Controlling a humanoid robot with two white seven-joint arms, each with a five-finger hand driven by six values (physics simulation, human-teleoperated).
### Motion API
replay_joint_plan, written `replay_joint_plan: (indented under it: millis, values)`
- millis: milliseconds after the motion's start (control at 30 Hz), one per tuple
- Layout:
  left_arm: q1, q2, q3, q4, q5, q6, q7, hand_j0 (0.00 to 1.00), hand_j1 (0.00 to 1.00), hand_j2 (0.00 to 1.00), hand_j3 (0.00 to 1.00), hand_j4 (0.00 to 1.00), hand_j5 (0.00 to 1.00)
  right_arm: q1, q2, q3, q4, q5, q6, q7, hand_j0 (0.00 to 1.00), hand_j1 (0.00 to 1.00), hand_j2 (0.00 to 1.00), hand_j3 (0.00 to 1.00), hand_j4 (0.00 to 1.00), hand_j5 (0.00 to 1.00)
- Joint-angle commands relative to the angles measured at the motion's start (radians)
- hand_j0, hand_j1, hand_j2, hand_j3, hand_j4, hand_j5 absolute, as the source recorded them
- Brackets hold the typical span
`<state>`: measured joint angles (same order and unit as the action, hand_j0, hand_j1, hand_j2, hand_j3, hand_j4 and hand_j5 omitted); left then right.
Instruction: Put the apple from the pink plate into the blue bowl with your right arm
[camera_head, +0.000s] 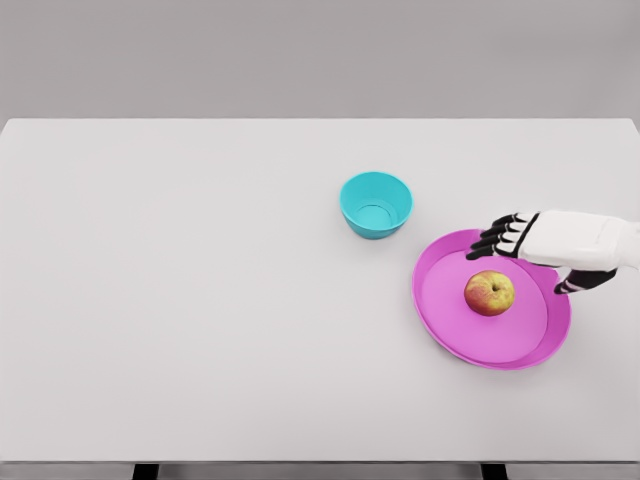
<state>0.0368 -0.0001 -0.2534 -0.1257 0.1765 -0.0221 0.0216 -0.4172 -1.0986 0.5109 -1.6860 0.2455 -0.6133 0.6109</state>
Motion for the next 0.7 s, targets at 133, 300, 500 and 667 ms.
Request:
replay_joint_plan:
  millis: [133,300,500,667]
  values:
    - [0.0,0.0,0.0,0.0,0.0,-0.001,0.0,1.0,1.0,1.0,1.0,1.0,1.0,-0.008,0.016,0.046,0.026,-0.005,0.002,0.0,1.0,1.0,1.0,1.0,1.0,1.0]
    - [0.0,0.0,0.0,0.0,0.0,-0.001,0.0,1.0,1.0,1.0,1.0,1.0,1.0,-0.058,0.042,0.1,0.055,-0.005,0.002,0.0,1.0,1.0,1.0,1.0,1.0,1.0]
    - [0.0,0.0,0.0,0.0,0.0,-0.001,0.0,1.0,1.0,1.0,1.0,1.0,1.0,-0.083,0.051,0.14,0.072,-0.005,0.002,0.0,1.0,1.0,1.0,1.0,1.0,1.0]
    - [0.0,0.0,-0.001,0.0,0.0,-0.001,0.0,1.0,1.0,1.0,1.0,1.0,1.0,-0.083,0.052,0.155,0.074,0.001,0.002,0.0,1.0,1.0,1.0,1.0,1.0,1.0]
